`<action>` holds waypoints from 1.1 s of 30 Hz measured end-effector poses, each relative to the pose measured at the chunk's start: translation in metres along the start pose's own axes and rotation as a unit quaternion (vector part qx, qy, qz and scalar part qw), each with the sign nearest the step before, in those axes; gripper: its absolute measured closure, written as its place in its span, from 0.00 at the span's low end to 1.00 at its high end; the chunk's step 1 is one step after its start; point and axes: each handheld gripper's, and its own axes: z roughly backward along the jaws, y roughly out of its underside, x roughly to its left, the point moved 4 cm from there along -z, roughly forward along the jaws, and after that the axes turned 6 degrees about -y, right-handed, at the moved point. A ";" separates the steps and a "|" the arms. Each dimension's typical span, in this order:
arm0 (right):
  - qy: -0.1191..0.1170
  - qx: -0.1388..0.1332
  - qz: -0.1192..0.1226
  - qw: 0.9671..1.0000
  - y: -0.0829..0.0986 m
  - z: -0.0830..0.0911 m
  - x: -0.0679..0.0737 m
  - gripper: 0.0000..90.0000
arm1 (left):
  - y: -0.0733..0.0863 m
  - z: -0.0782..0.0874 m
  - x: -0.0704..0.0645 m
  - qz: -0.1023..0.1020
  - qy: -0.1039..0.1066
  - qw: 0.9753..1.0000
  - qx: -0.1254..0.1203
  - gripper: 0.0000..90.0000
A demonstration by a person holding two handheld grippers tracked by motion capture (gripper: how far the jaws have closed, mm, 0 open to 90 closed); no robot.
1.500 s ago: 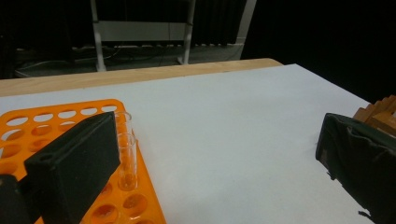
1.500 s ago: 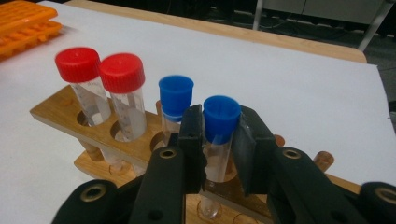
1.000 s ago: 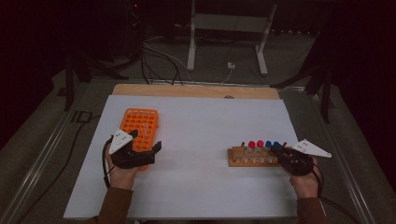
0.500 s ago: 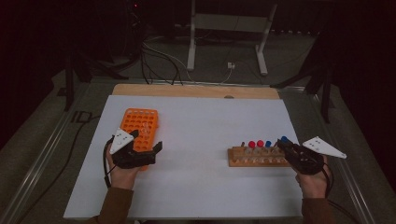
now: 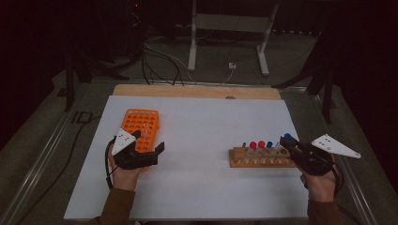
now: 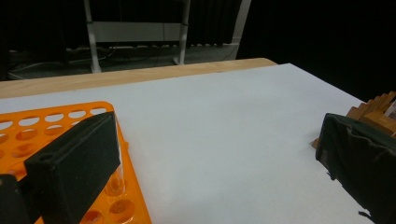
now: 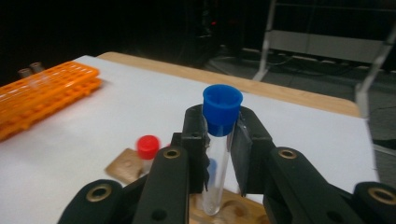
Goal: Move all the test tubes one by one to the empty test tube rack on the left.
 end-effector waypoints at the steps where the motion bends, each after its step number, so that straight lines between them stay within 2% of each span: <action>1: -0.003 0.001 0.001 1.000 0.000 -0.001 0.002 0.85 | 0.000 0.000 -0.001 0.000 0.001 1.000 0.000 0.01; 6: -0.025 0.005 0.005 1.000 -0.002 -0.004 0.012 0.85 | -0.003 0.000 -0.006 -0.003 0.007 1.000 -0.002 0.01; 8: -0.035 0.006 0.006 0.999 -0.003 -0.007 0.016 0.85 | -0.005 0.000 -0.010 0.003 0.017 1.000 -0.007 0.01; 14: -0.070 0.014 0.007 0.997 0.001 -0.020 0.033 0.85 | -0.012 -0.003 -0.031 -0.004 0.043 0.999 -0.014 0.01; 19: -0.090 0.027 0.019 0.995 0.006 -0.034 0.050 0.85 | -0.014 -0.013 -0.059 -0.039 0.073 0.997 0.000 0.01; 23: -0.100 0.027 0.026 0.994 0.006 -0.039 0.059 0.85 | -0.015 -0.023 -0.084 -0.055 0.099 0.994 0.009 0.01; 26: -0.110 0.025 0.021 0.993 0.006 -0.042 0.063 0.85 | -0.014 -0.031 -0.101 -0.071 0.118 0.990 0.018 0.01; 29: -0.118 0.026 0.013 0.993 0.008 -0.046 0.066 0.85 | -0.013 -0.039 -0.118 -0.077 0.139 0.987 0.025 0.01; 31: -0.123 0.027 0.010 0.992 0.009 -0.048 0.069 0.85 | -0.012 -0.044 -0.129 -0.080 0.159 0.984 0.031 0.05; 33: -0.128 0.027 0.009 0.991 0.009 -0.050 0.072 0.85 | -0.009 -0.049 -0.142 -0.086 0.180 0.979 0.042 0.08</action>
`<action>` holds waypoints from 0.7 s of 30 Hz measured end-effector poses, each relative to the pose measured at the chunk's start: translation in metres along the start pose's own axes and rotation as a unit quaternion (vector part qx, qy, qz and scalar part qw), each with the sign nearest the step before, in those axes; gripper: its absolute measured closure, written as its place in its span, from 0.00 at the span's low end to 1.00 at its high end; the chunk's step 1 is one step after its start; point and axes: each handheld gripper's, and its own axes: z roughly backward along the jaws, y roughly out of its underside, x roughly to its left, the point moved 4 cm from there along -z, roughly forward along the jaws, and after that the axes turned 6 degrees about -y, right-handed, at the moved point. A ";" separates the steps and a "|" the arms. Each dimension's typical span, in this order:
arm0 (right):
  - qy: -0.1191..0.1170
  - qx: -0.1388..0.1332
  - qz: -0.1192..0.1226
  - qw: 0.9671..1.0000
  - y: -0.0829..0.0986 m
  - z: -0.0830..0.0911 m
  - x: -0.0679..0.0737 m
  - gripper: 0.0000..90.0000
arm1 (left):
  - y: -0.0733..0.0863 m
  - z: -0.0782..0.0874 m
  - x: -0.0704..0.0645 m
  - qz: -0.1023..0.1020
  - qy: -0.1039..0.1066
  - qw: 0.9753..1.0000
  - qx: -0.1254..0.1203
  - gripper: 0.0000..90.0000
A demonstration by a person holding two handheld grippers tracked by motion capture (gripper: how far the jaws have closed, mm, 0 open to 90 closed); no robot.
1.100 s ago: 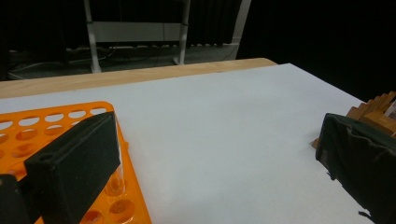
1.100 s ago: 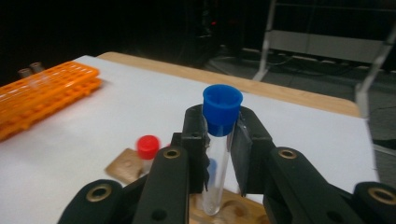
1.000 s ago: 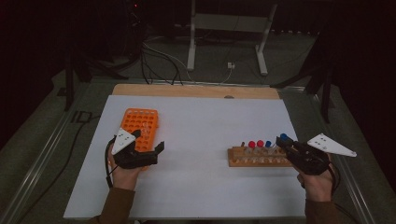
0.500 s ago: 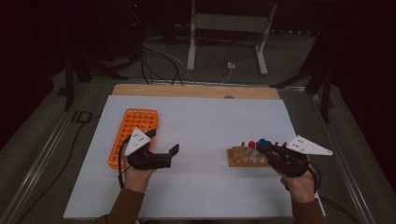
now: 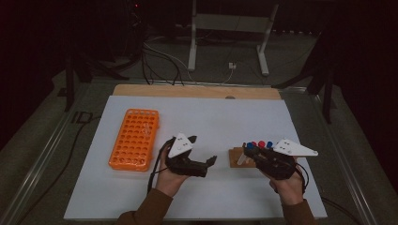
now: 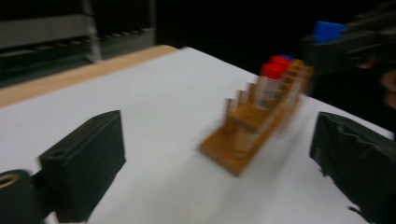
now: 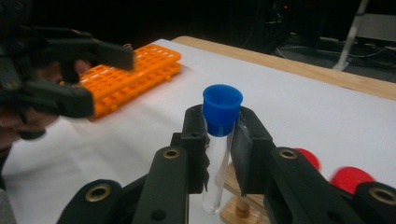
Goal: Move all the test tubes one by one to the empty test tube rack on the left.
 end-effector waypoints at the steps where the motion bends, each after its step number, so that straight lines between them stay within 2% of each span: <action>1: -0.001 0.001 0.002 1.000 0.000 -0.001 0.001 0.85 | 0.000 -0.005 -0.005 -0.007 0.008 1.000 0.004 0.09; 5: -0.012 0.003 0.005 1.000 -0.001 -0.006 0.008 0.85 | 0.000 -0.020 -0.023 -0.019 0.032 0.999 0.021 0.13; 7: -0.016 0.004 0.006 1.000 -0.001 -0.008 0.010 0.85 | 0.001 -0.027 -0.029 -0.022 0.038 0.999 0.025 0.16; 10: -0.023 0.009 0.008 1.000 0.000 -0.011 0.013 0.85 | 0.001 -0.033 -0.035 -0.031 0.035 0.998 0.031 0.21; 13: -0.033 0.013 0.004 0.999 0.001 -0.015 0.016 0.85 | 0.001 -0.038 -0.038 -0.036 0.033 0.998 0.032 0.34; 18: -0.043 0.021 0.005 0.999 0.004 -0.021 0.021 0.85 | 0.002 -0.039 -0.041 -0.042 0.050 0.997 0.033 0.63; 21: -0.045 0.022 0.005 0.999 0.004 -0.022 0.022 0.85 | 0.004 -0.039 -0.042 -0.047 0.054 0.997 0.040 0.76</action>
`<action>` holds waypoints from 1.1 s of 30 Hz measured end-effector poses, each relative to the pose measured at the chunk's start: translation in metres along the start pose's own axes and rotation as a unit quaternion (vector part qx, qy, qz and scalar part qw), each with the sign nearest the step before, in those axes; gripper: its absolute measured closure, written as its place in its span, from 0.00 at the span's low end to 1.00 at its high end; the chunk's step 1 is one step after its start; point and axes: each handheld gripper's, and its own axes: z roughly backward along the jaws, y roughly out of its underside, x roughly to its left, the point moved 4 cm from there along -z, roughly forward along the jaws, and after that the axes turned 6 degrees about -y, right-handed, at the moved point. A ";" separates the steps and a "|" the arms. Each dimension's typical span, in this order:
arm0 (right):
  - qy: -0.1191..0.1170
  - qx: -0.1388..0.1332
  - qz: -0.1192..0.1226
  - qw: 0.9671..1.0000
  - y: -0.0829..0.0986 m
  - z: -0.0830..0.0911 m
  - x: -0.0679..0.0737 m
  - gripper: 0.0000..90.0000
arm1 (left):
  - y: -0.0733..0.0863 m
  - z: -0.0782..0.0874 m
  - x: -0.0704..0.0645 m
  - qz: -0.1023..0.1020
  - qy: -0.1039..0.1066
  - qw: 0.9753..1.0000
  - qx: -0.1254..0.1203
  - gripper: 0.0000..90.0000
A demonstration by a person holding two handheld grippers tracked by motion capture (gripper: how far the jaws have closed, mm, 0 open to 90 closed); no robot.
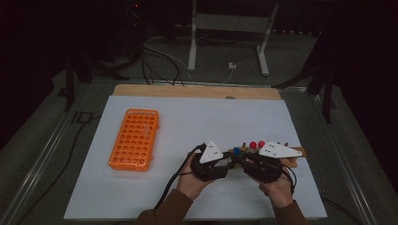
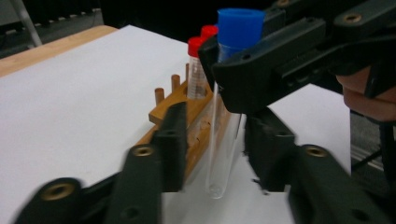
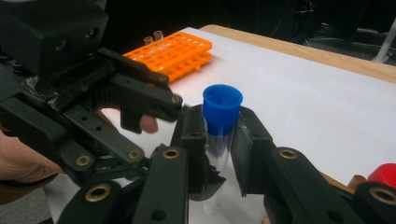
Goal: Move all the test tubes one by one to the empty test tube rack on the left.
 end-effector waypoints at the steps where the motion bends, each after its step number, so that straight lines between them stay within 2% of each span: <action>1: -0.001 0.000 0.000 1.000 0.000 0.000 0.000 0.85 | 0.000 0.000 0.000 -0.001 0.003 1.000 0.000 0.78; 4: -0.001 0.000 0.001 1.000 0.000 -0.001 0.000 0.85 | 0.000 0.000 -0.001 -0.006 0.009 1.000 -0.001 0.85; 8: -0.002 0.002 0.000 1.000 0.001 -0.001 0.000 0.84 | 0.001 -0.001 -0.001 -0.007 0.007 1.000 0.000 0.86; 11: -0.014 -0.006 -0.012 1.000 -0.001 0.001 -0.002 0.69 | 0.001 0.000 0.002 -0.005 -0.002 1.000 0.002 0.86; 14: -0.011 -0.016 -0.021 1.000 -0.002 0.005 -0.006 0.55 | 0.001 0.003 0.007 0.001 -0.012 1.000 0.002 0.86; 20: 0.016 -0.032 -0.027 0.999 -0.006 0.013 -0.013 0.31 | 0.003 0.009 0.016 0.011 -0.029 1.000 -0.003 0.86; 24: 0.042 -0.035 -0.032 0.998 -0.006 0.017 -0.019 0.16 | 0.005 0.014 0.021 0.014 -0.037 0.999 -0.002 0.86; 29: 0.058 -0.041 -0.048 0.996 -0.005 0.021 -0.026 0.03 | 0.007 0.024 0.030 0.021 -0.054 0.998 -0.004 0.86; 33: 0.069 -0.043 -0.054 0.995 -0.005 0.023 -0.030 0.00 | 0.007 0.031 0.037 0.029 -0.067 0.997 -0.010 0.86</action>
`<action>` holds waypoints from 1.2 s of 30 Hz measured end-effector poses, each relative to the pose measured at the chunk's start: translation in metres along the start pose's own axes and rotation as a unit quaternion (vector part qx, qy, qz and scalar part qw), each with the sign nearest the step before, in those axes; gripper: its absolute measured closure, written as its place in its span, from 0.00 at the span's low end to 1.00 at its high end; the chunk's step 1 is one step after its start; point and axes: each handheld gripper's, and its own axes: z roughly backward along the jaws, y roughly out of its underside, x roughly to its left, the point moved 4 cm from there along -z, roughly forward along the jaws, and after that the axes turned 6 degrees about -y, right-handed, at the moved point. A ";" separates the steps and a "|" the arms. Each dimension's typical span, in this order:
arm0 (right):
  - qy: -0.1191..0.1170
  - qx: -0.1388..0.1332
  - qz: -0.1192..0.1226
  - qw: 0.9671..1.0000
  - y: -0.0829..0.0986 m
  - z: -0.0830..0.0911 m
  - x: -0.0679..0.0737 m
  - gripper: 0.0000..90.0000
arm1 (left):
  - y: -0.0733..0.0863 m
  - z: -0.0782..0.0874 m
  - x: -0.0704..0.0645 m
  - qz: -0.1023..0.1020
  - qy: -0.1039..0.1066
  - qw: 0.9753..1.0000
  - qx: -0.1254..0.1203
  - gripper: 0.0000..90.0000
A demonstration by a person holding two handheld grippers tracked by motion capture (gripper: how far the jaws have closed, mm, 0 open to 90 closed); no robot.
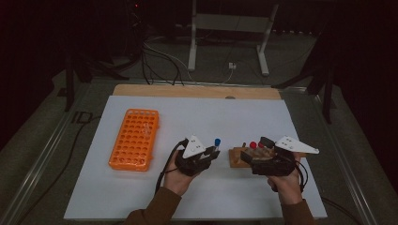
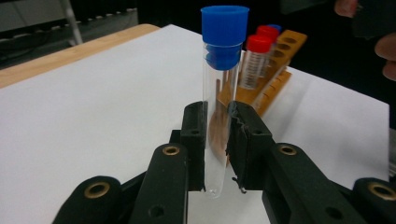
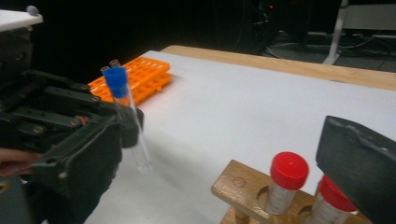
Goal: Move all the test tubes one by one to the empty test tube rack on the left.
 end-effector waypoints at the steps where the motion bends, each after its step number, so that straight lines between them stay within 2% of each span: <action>1: 0.006 0.000 0.002 1.000 0.000 0.000 -0.001 0.00 | 0.000 0.001 0.002 0.002 -0.003 1.000 -0.002 0.86; 11: 0.019 -0.003 -0.003 1.000 0.000 0.004 -0.006 0.00 | 0.002 0.016 0.024 0.012 -0.035 0.999 -0.011 0.86; 21: 0.022 -0.003 -0.004 1.000 0.001 0.004 -0.006 0.00 | 0.006 0.034 0.050 0.022 -0.074 0.997 -0.017 0.86; 29: 0.023 -0.002 -0.004 1.000 0.002 0.004 -0.007 0.00 | 0.012 0.046 0.074 0.034 -0.106 0.994 -0.015 0.86; 36: 0.024 -0.003 -0.004 1.000 0.002 0.004 -0.007 0.00 | 0.019 0.060 0.097 0.050 -0.140 0.989 -0.016 0.86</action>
